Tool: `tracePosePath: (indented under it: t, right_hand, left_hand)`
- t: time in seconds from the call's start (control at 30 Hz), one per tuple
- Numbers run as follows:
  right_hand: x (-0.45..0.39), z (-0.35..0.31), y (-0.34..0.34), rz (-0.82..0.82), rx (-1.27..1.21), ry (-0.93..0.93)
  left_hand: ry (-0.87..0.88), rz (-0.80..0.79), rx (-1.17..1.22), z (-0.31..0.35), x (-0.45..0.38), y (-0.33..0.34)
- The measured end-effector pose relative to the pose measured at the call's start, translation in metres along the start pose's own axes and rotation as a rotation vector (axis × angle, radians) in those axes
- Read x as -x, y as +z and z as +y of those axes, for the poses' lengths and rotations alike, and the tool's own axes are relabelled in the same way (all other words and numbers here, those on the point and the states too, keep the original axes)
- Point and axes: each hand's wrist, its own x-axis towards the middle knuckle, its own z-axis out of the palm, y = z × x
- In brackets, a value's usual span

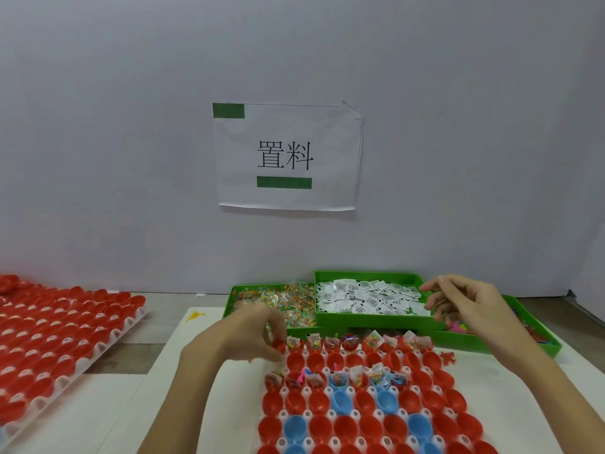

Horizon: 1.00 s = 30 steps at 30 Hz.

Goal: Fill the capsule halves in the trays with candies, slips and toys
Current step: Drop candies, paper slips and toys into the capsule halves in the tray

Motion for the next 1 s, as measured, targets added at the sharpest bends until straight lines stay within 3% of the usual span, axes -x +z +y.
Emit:
tracePosePath:
  t: [0.27, 0.53, 0.73, 0.87, 1.0]
  right_hand:
    - [0.000, -0.001, 0.003, -0.013, 0.014, 0.018]
    - [0.001, -0.001, 0.004, -0.021, 0.013, 0.027]
    - [0.001, -0.001, 0.006, -0.030, 0.007, 0.030]
    - [0.002, 0.001, 0.007, -0.044, 0.001, 0.045]
    - [0.002, 0.003, 0.007, -0.054, -0.007, 0.052]
  left_hand:
    - [0.028, -0.045, -0.128, 0.008, 0.004, 0.001]
    - [0.092, 0.087, -0.169, 0.014, 0.007, -0.014]
    - [0.000, 0.515, -0.242, -0.005, -0.024, -0.001]
    - [0.035, 0.370, -0.209, -0.006, -0.054, 0.017]
    - [0.077, 0.170, -0.320, -0.004, -0.077, 0.020]
